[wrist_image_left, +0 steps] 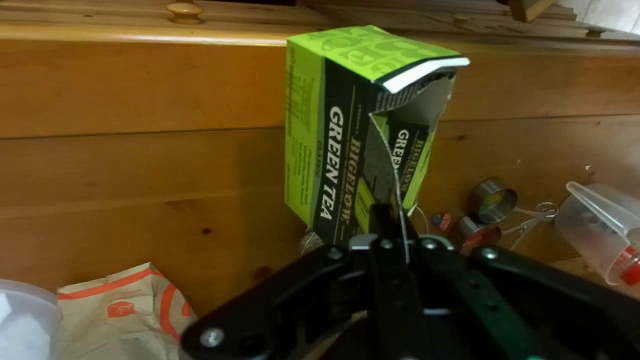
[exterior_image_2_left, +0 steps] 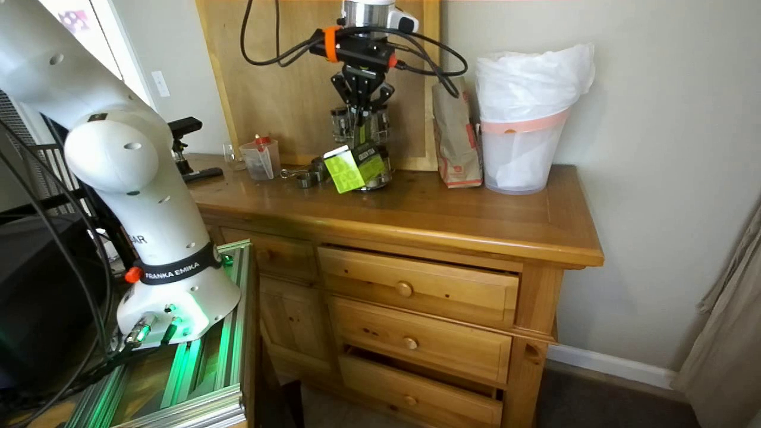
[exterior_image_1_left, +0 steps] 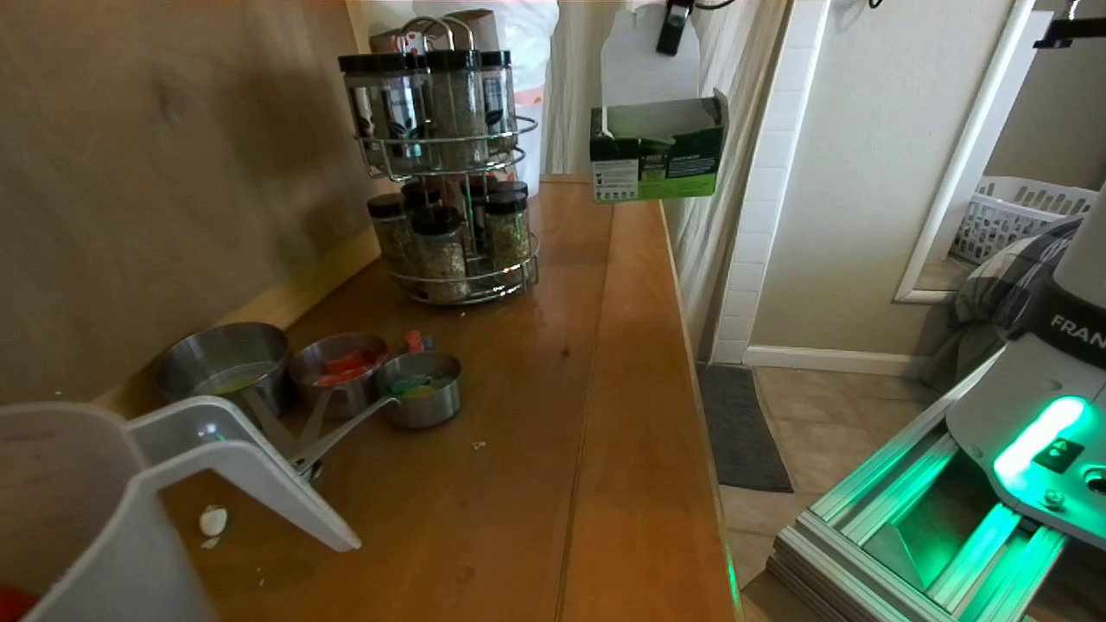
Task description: Move the open package
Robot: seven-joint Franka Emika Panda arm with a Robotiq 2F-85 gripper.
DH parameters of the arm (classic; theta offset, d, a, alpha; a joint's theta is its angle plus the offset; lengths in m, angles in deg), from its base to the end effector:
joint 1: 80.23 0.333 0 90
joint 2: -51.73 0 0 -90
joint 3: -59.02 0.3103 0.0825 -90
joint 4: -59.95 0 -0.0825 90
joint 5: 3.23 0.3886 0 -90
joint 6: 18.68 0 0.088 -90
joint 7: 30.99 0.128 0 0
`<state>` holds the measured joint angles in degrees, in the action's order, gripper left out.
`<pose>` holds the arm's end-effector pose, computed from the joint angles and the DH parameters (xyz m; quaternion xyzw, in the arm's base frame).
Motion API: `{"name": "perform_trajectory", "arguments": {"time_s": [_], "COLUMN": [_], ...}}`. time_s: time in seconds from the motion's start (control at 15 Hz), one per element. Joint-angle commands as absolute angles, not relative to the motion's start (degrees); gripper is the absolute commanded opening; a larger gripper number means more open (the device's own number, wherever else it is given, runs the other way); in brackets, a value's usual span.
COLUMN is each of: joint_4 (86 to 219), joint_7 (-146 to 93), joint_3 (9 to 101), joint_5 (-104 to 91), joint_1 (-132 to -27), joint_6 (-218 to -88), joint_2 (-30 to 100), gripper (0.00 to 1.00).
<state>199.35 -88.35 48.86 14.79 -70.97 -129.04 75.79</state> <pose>0.4143 0.0208 0.4264 -0.8891 -0.4182 -0.0441 0.1805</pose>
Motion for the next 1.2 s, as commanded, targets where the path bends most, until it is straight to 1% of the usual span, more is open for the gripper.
{"name": "perform_trajectory", "arguments": {"time_s": [0.0,0.33,0.67,1.13], "joint_4": [192.3,185.4,180.8,175.6], "joint_7": [-93.3,-96.6,-92.6,-90.3], "joint_3": [46.8,46.9,48.8,51.1], "joint_5": [19.6,26.3,28.8,29.1], "joint_1": [-72.1,-75.0,-79.2,-83.5], "joint_6": [-124.7,-119.4,-120.5,-120.7], "joint_2": [67.7,58.6,51.6,45.4], "gripper": [0.00,0.00,0.00,0.00]}}
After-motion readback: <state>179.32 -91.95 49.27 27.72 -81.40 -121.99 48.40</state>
